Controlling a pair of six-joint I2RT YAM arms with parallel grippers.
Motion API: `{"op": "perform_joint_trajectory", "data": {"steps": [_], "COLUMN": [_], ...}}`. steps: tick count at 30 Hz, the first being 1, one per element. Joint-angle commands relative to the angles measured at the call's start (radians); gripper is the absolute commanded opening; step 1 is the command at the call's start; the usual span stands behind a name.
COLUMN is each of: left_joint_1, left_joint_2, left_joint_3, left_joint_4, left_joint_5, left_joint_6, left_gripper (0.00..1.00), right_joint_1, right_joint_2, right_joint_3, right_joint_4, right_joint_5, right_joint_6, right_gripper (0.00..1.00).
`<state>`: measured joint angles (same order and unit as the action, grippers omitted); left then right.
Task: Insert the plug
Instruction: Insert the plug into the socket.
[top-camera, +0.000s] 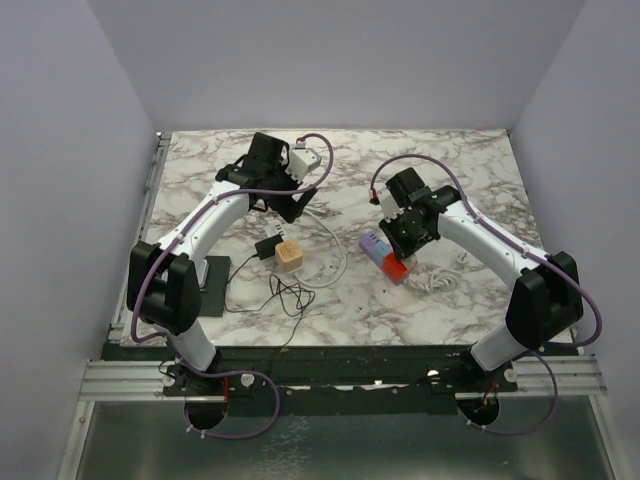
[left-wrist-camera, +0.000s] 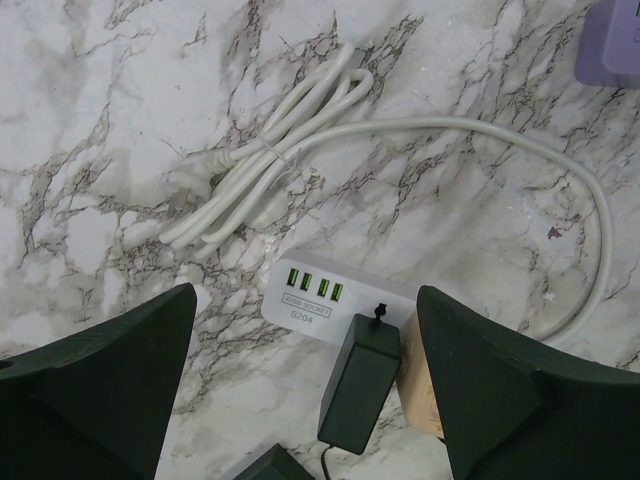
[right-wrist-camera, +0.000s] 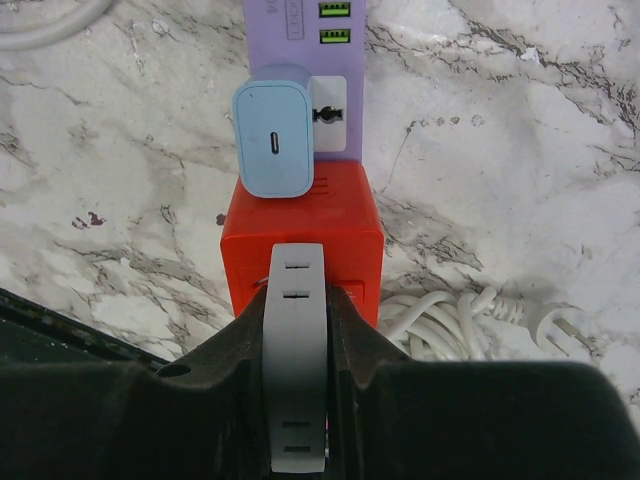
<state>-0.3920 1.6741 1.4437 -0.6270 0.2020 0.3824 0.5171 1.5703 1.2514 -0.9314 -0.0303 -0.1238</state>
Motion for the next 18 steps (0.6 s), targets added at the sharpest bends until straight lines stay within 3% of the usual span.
{"op": "perform_joint_trajectory", "data": {"steps": [1, 3, 5, 8, 9, 10, 11, 18], "left_joint_1": [0.007, 0.007, 0.007, 0.007, 0.007, 0.007, 0.006, 0.007], "left_joint_2": [0.009, 0.008, 0.009, 0.004, 0.001, -0.211, -0.030, -0.010], "left_joint_3": [0.015, 0.017, 0.017, 0.012, 0.011, 0.008, 0.008, 0.003], "left_joint_4": [-0.008, -0.008, -0.008, -0.008, -0.008, -0.008, -0.008, -0.008], "left_joint_5": [0.023, 0.022, 0.023, 0.022, 0.021, 0.020, 0.018, 0.008], "left_joint_6": [0.006, 0.006, 0.003, 0.003, 0.003, 0.004, 0.004, 0.007], "left_gripper": [0.92, 0.92, 0.93, 0.92, 0.92, 0.92, 0.93, 0.93], "right_joint_1": [0.009, 0.008, 0.009, 0.008, 0.008, 0.009, 0.008, 0.008], "right_joint_2": [0.045, 0.035, 0.020, -0.002, -0.007, -0.012, -0.016, -0.067], "right_joint_3": [-0.051, -0.034, -0.011, 0.020, 0.027, 0.035, 0.038, 0.039], "right_joint_4": [-0.006, -0.013, -0.008, 0.000, -0.002, -0.004, -0.007, -0.033], "right_joint_5": [-0.007, -0.022, -0.038, -0.070, -0.074, -0.078, -0.075, -0.037], "right_joint_6": [0.026, 0.026, 0.027, 0.026, 0.025, 0.024, 0.024, 0.022], "right_gripper": [0.07, 0.18, 0.37, 0.49, 0.51, 0.52, 0.53, 0.47]}}
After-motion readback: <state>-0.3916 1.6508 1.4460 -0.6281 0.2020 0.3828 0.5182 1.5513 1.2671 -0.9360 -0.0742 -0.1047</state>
